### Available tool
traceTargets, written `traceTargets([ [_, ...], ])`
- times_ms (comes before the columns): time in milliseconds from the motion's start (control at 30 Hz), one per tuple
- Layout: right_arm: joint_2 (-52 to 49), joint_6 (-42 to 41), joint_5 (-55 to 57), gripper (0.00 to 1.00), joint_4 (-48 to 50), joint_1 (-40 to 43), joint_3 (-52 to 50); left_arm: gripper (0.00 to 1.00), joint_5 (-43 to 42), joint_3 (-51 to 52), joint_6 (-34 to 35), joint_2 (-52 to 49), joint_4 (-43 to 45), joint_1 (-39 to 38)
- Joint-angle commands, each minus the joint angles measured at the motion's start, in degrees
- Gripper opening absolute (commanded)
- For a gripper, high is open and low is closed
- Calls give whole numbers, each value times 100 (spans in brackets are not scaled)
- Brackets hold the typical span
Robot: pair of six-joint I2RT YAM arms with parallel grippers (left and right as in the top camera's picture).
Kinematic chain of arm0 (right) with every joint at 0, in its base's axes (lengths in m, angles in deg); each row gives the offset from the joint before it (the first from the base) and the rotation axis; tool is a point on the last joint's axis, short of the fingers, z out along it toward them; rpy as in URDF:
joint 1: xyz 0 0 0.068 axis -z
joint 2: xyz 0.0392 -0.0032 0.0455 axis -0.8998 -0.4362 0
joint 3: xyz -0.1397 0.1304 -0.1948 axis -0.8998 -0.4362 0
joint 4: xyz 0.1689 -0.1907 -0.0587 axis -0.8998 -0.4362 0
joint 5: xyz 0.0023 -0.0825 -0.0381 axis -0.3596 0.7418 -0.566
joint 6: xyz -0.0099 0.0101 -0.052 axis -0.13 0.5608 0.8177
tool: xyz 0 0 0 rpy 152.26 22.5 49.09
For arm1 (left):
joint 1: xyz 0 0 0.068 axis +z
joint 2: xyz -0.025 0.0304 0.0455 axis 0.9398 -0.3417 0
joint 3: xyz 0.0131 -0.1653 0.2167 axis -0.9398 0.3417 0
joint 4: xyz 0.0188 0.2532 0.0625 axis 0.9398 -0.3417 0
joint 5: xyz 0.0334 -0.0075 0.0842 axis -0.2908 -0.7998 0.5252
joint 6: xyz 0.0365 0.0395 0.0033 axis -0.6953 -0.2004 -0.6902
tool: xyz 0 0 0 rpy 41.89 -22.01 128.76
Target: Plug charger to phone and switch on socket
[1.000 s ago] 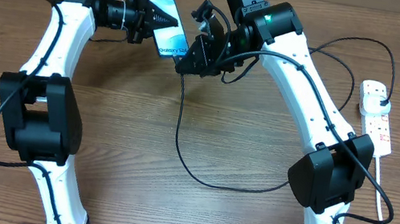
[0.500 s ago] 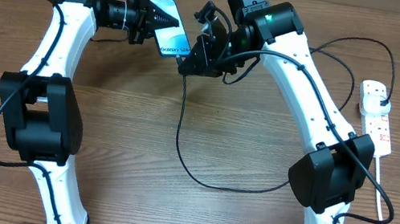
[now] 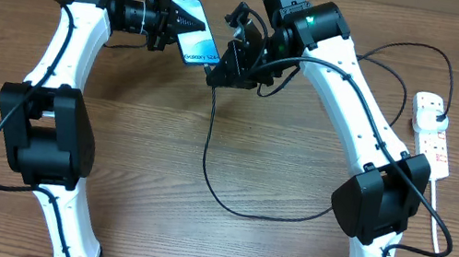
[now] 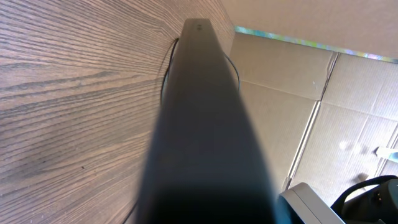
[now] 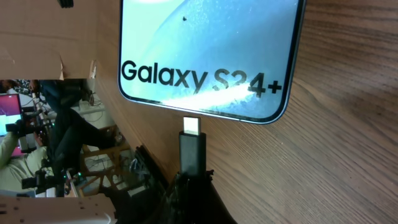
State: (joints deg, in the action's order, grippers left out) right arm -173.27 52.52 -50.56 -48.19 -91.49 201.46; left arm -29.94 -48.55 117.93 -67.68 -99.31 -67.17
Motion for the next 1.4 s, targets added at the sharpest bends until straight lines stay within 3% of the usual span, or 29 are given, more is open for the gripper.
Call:
traceTargets([
  [0, 295, 39, -9, 4, -2, 2, -39, 4, -181, -83, 48, 35, 28, -59],
  [1367, 280, 37, 35, 4, 7, 0, -76, 4, -302, -83, -52, 35, 26, -188],
])
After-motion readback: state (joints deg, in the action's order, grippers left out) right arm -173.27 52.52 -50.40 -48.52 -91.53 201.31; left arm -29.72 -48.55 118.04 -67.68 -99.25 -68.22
